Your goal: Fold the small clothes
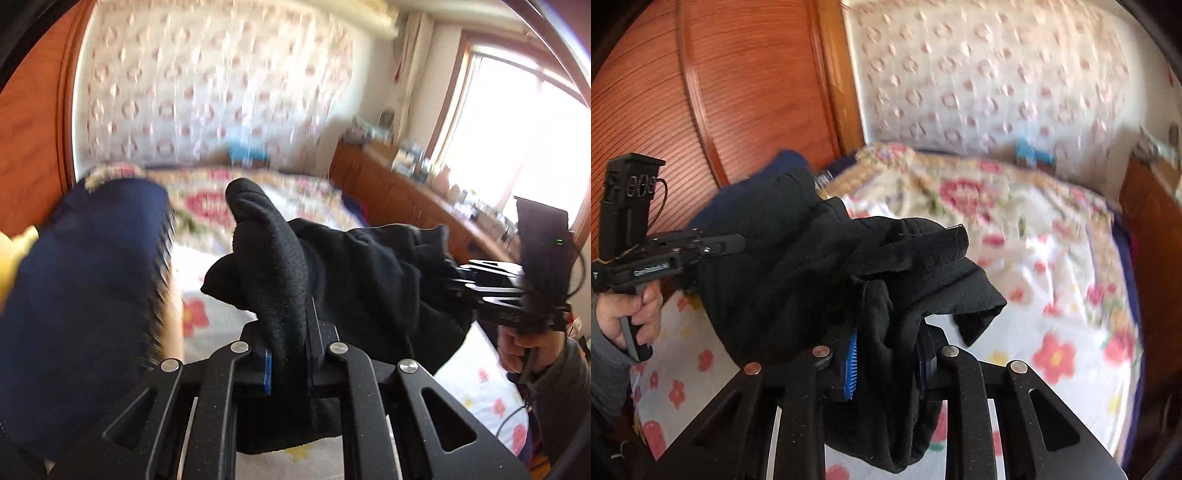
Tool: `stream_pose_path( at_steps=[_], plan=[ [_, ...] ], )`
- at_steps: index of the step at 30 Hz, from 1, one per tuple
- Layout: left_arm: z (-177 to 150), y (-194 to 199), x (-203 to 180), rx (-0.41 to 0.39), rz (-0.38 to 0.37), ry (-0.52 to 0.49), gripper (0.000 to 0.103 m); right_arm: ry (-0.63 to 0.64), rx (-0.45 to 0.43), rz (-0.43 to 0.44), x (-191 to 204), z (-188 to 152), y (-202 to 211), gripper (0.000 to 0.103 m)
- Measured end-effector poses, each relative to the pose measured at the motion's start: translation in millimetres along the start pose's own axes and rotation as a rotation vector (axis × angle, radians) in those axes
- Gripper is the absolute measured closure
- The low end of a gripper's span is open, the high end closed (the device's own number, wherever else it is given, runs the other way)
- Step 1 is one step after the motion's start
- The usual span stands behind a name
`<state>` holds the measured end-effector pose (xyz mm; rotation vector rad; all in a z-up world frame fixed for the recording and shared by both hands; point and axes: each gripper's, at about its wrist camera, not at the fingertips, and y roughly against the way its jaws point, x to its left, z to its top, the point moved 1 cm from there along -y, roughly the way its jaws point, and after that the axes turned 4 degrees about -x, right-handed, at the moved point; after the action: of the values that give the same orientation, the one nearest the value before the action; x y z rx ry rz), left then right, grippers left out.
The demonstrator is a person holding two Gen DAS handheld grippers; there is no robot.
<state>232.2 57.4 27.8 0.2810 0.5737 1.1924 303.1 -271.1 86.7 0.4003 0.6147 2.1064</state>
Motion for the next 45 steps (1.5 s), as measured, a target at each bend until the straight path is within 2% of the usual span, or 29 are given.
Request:
stream_pose_path(
  at_steps=[2,6,10,14,17,19,21,22,26,30,33,35,37,38,44,45],
  plan=[
    [13,28,2,-0.064,0.011,0.0,0.09,0.048,-0.034,0.005,7,18,7,0.079],
    [26,78,16,-0.175,0.084,0.0,0.09,0.175,-0.104,0.043,34,68,14,0.079],
    [20,116,40,-0.236,0.172,0.045,0.09,0.349,-0.126,0.083,75,118,-8,0.079],
    [-2,117,59,-0.224,0.25,0.101,0.09,0.512,-0.1,0.124,121,161,-60,0.079],
    [-24,89,83,-0.14,0.336,0.15,0.09,0.617,-0.063,0.137,149,177,-118,0.078],
    [-41,73,104,-0.091,0.337,0.205,0.09,0.614,-0.052,0.071,162,185,-163,0.078],
    [-53,69,112,-0.067,0.348,0.215,0.09,0.548,-0.055,-0.01,164,192,-194,0.075],
    [-56,71,113,-0.071,0.361,0.211,0.09,0.5,-0.056,-0.005,162,193,-202,0.071],
    [-55,83,111,-0.099,0.382,0.17,0.082,0.397,-0.088,-0.002,155,184,-203,0.069],
    [-56,97,102,-0.137,0.397,0.09,0.063,0.31,-0.099,0.05,147,167,-178,0.064],
    [-57,110,85,-0.157,0.392,0.037,0.06,0.255,-0.114,0.051,144,148,-148,0.064],
    [-55,117,76,-0.168,0.384,0.005,0.049,0.217,-0.125,0.047,142,128,-120,0.064],
    [-54,125,68,-0.187,0.37,-0.014,0.028,0.183,-0.135,0.035,140,104,-87,0.064],
    [-54,129,63,-0.197,0.36,-0.021,0.025,0.162,-0.139,0.031,139,93,-73,0.064],
    [-59,140,29,-0.197,0.316,-0.077,0.024,0.075,-0.191,-0.016,145,30,1,0.062],
    [-61,141,24,-0.199,0.309,-0.084,0.024,0.06,-0.198,-0.02,149,20,15,0.054]
  ],
)
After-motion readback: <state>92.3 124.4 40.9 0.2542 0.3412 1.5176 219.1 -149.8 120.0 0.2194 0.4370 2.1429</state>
